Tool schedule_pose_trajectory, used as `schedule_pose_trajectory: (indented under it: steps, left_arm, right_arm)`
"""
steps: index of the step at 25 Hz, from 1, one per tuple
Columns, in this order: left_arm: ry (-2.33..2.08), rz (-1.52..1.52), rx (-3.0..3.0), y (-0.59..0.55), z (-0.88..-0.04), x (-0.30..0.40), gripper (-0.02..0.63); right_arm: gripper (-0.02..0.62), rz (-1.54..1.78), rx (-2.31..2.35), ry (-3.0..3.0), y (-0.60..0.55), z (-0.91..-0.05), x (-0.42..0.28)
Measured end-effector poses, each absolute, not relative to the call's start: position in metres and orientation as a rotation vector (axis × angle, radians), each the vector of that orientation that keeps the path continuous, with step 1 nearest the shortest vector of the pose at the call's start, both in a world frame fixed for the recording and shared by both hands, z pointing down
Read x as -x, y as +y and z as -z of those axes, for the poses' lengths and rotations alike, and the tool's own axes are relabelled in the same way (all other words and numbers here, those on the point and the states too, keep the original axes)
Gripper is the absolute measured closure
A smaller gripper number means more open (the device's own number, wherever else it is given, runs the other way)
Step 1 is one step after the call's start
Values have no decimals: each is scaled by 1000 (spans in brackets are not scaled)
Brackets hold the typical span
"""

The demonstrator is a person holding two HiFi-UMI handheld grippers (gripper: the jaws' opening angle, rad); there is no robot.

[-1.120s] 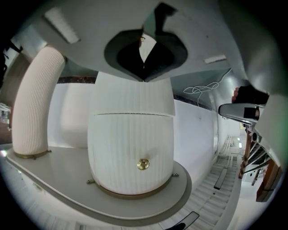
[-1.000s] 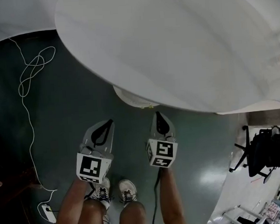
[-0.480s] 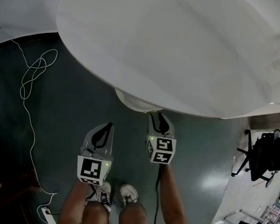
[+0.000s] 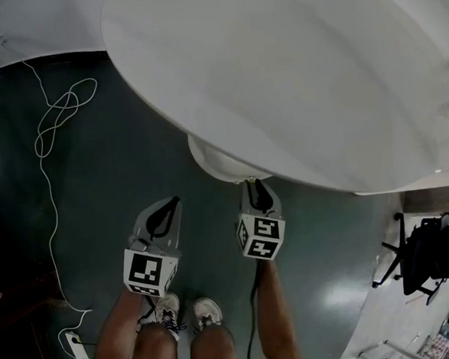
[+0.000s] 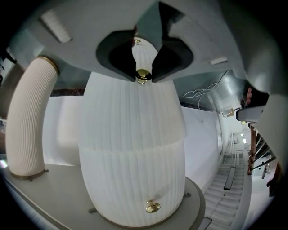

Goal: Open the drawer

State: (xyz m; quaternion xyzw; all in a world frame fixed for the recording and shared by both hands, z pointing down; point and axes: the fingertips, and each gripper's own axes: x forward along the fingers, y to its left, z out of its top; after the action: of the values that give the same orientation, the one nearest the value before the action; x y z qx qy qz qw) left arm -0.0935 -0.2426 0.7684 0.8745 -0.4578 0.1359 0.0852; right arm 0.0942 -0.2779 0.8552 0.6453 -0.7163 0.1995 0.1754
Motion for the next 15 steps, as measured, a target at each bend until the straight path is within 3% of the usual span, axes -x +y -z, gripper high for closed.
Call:
schedule_pose_trajectory:
  steps: [15]
  left_arm:
    - [-1346, -415, -2568, -225, -771, 94, 597]
  right_arm:
    - [486, -548, -1775, -1990, -258, -861, -93]
